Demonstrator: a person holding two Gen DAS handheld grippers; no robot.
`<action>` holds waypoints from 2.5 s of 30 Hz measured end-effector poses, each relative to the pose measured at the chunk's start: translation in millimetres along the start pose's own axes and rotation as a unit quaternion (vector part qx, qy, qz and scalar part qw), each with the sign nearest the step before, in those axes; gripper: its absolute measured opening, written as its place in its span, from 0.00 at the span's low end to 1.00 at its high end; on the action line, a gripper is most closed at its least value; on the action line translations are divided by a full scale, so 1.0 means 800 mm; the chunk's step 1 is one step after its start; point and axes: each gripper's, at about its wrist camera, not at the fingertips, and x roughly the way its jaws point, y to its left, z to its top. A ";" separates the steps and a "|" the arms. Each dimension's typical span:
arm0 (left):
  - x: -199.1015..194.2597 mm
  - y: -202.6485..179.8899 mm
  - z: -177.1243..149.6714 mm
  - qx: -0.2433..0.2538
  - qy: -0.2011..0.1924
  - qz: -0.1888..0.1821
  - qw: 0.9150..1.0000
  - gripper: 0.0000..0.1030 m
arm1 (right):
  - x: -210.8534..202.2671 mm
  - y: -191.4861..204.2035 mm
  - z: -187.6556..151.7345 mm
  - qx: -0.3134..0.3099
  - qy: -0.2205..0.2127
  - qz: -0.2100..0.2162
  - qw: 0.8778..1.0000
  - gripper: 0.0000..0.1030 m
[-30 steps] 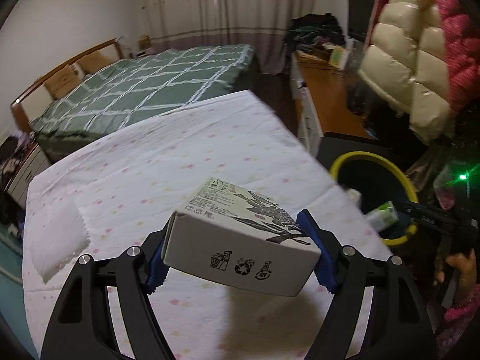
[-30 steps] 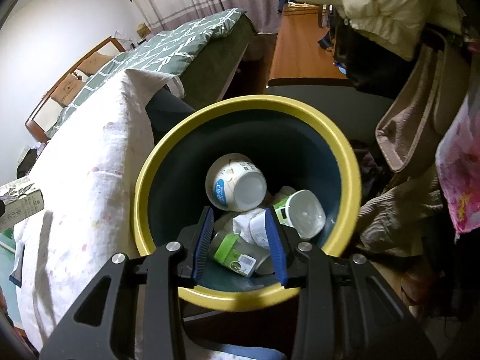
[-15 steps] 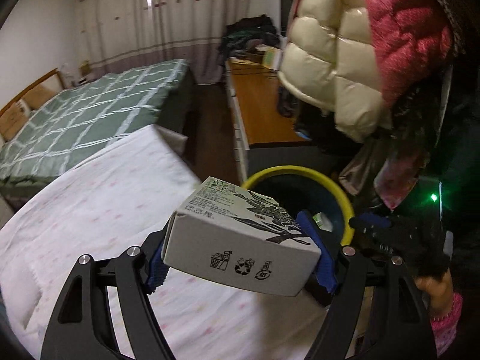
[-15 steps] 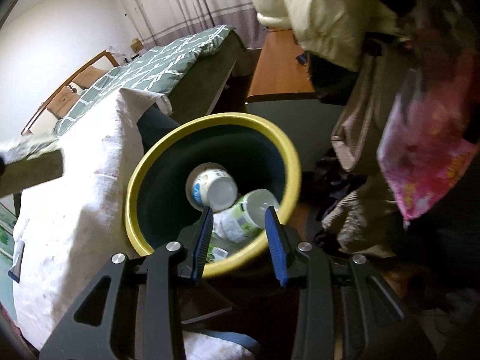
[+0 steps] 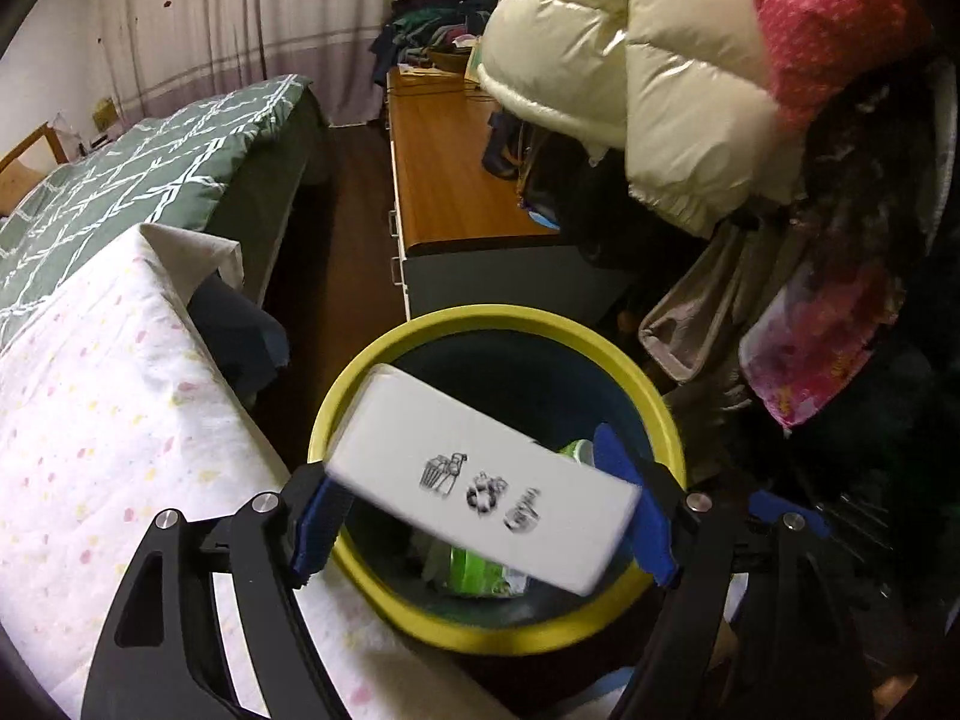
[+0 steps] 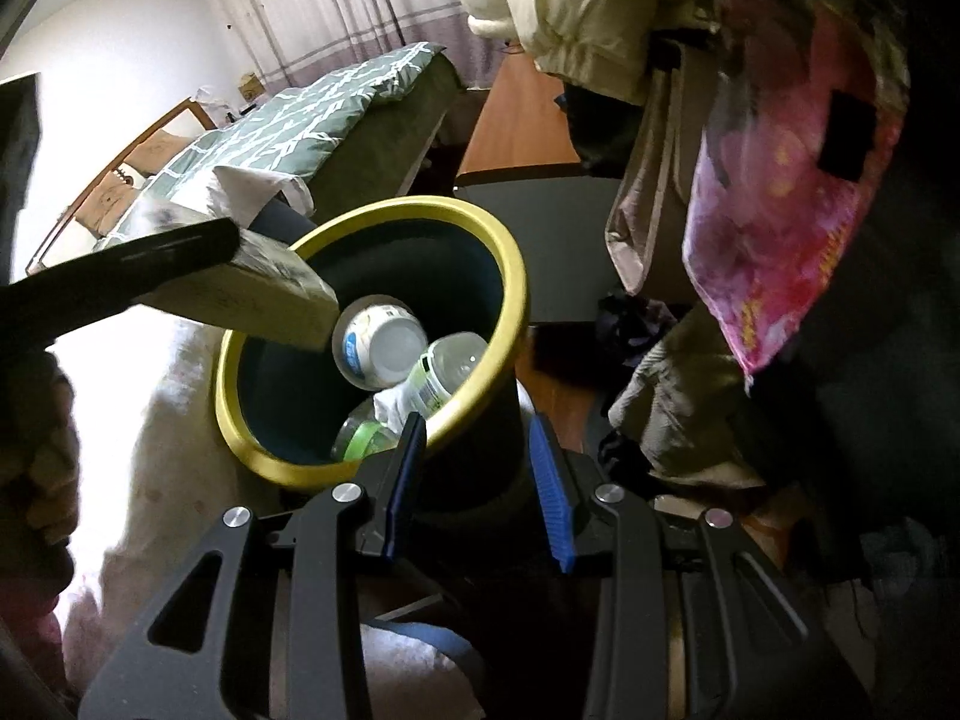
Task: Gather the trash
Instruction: 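Carry the printed box over the bin and open the left gripper, then grasp the crumpled foil packet with the right gripper, then carry the foil packet over the bin and open the right gripper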
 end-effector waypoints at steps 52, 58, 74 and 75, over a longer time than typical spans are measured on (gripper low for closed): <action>-0.545 0.306 -0.438 -0.313 -0.174 0.319 0.877 0.95 | -0.006 0.691 -0.207 -0.382 0.108 0.251 0.883 0.46; -0.540 0.315 -0.443 -0.323 -0.173 0.310 0.877 0.95 | -0.009 0.695 -0.203 -0.373 0.104 0.254 0.886 0.46; -0.513 0.321 -0.438 -0.326 -0.160 0.290 0.885 0.95 | -0.014 0.630 -0.156 -0.339 0.082 0.275 0.896 0.02; -0.511 0.321 -0.437 -0.324 -0.158 0.289 0.887 0.95 | -0.017 0.617 -0.150 -0.334 0.080 0.279 0.897 0.02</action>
